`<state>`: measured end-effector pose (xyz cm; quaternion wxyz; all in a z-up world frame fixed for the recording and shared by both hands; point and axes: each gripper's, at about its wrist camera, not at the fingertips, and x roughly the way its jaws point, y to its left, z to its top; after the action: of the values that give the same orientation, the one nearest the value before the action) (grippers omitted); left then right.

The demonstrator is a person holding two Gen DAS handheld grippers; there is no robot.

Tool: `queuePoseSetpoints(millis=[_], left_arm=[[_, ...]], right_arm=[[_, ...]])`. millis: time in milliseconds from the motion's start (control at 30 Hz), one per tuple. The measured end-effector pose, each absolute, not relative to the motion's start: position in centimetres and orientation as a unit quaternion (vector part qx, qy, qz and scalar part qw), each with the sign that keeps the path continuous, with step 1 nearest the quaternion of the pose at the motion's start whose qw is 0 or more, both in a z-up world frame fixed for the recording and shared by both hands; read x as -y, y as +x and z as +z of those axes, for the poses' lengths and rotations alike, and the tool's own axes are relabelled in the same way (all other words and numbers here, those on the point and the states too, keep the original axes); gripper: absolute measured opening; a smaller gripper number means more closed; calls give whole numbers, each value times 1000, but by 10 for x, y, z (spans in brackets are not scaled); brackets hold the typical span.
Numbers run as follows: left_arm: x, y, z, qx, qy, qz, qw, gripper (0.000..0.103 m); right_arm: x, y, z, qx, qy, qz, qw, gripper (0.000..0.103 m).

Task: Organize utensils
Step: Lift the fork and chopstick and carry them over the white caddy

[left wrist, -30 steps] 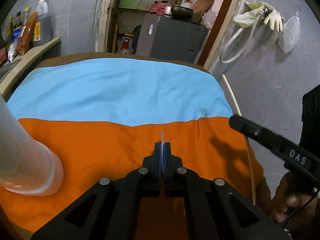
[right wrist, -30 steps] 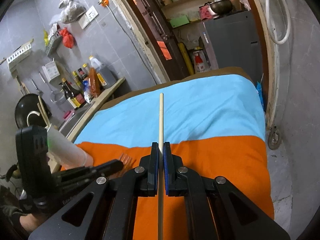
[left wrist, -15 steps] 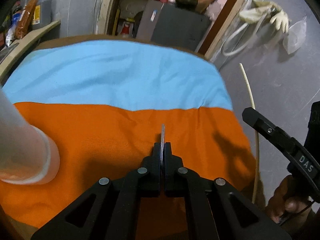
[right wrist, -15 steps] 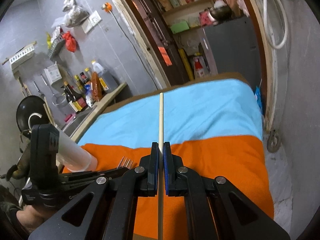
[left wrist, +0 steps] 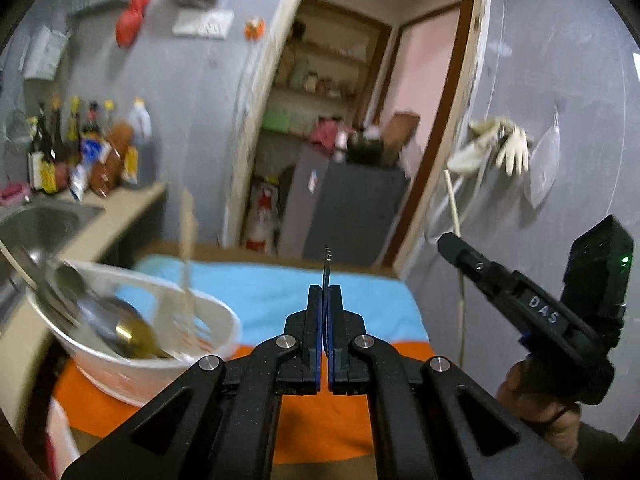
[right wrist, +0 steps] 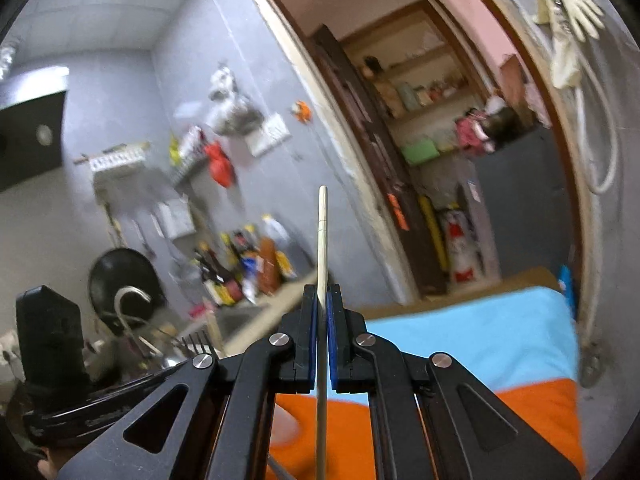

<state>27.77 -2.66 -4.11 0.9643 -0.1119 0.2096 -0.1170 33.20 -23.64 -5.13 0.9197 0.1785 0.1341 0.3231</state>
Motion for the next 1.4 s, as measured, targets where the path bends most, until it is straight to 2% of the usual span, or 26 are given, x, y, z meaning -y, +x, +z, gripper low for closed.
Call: queuePoseSetpoints(millis=[400,667,833,1133,1400], left_arm=[[-82,241,27,-172,-100,-30,980,0],[-141,236,28,-137,-72,40,987,0],[-151,244,14,-128,-60,49,989,0],[-169,241,25,-115,-89,26,989,0],[-160,243,25,-101,-34,52,993,0]], right_arm=[[141,333,0,-45,219,390,893,3],[92,324,-2,-12,186,380,906,3],[71,317,-17,13,165,337,927,3],[66,325,-29,-5,167,320,932,3],[63,332,-36,-1,184,307,934,3]])
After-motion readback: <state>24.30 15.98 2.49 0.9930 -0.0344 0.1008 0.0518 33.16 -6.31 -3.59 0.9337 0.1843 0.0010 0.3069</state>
